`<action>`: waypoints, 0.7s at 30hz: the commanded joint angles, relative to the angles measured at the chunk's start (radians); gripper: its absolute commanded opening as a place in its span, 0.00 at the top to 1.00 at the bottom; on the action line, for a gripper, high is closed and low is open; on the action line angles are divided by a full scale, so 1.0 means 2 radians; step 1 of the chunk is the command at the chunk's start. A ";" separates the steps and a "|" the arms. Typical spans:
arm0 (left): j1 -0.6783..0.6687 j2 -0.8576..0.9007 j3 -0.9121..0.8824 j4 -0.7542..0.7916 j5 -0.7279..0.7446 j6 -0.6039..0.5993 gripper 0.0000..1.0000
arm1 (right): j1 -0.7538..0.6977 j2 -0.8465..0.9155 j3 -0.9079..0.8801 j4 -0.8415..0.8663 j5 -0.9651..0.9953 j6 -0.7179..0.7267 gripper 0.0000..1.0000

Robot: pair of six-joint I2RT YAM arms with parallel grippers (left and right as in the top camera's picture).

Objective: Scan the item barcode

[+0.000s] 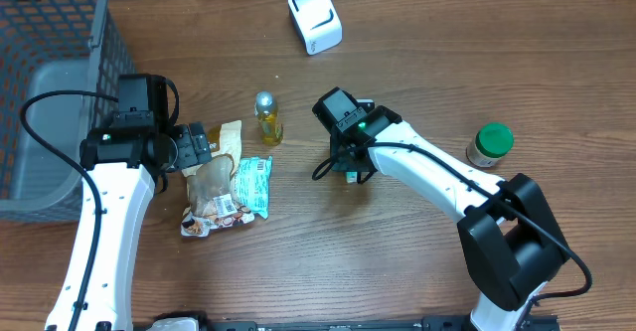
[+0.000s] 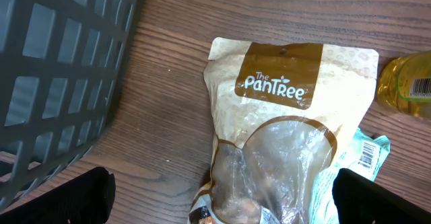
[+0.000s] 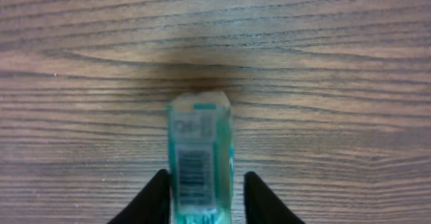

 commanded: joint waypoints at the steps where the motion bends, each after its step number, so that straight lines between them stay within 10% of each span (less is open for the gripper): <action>1: 0.001 0.001 0.010 0.000 0.002 0.008 0.00 | -0.002 -0.013 -0.002 -0.001 0.009 -0.004 0.51; 21: 0.001 0.001 0.010 -0.001 0.002 0.008 0.00 | -0.042 -0.013 -0.002 0.061 0.063 0.000 0.46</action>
